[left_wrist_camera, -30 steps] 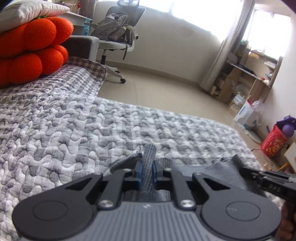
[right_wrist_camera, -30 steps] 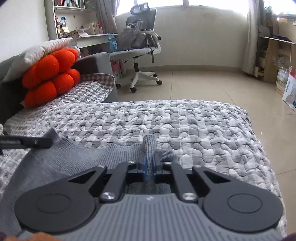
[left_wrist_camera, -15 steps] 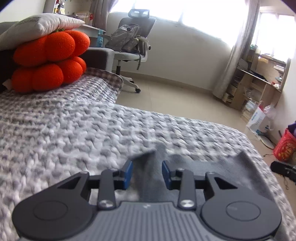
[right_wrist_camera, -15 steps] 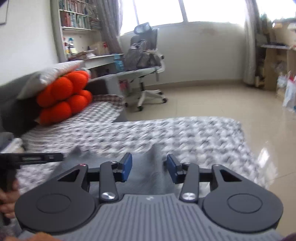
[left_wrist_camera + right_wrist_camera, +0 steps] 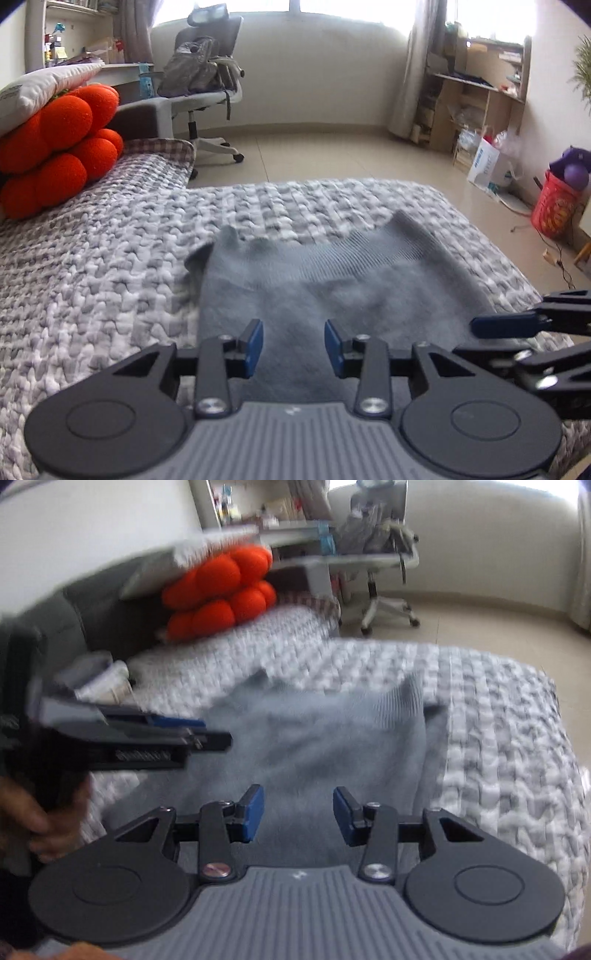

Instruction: Fold clothes

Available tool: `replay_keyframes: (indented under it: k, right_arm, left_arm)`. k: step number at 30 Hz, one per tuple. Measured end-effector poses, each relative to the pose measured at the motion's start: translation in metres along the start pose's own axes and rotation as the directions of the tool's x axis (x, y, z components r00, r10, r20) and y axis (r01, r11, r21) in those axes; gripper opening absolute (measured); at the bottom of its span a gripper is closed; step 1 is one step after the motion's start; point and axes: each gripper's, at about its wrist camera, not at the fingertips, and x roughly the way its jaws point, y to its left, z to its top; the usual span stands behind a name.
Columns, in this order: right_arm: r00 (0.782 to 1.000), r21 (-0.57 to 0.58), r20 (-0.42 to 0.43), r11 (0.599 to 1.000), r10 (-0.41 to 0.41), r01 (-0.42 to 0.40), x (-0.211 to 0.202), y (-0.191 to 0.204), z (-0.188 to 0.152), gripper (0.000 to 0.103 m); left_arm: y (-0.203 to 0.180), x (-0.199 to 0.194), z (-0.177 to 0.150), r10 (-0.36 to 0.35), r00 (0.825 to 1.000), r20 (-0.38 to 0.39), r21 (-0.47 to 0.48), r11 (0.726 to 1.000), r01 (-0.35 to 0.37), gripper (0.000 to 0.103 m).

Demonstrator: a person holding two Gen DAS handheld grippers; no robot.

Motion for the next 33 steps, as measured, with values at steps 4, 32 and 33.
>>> replay_keyframes:
  k: [4, 32, 33]
  right_arm:
    - [0.996, -0.059, -0.056, 0.996, -0.070, 0.067, 0.016, 0.005, -0.006, 0.047]
    - [0.990, -0.012, 0.073, 0.992, -0.123, 0.125, -0.023, -0.018, -0.014, 0.050]
    - [0.993, -0.017, 0.080, 0.995, -0.092, 0.093, -0.024, -0.015, -0.012, 0.050]
  left_arm:
    - [-0.009, 0.012, -0.006, 0.002, 0.997, -0.077, 0.047, 0.999, 0.001, 0.040]
    - [-0.012, -0.009, -0.011, 0.036, 0.999, -0.026, 0.057, 0.998, -0.034, 0.047]
    - [-0.012, -0.012, -0.011, 0.033, 0.999, -0.020, 0.053, 0.998, -0.032, 0.047]
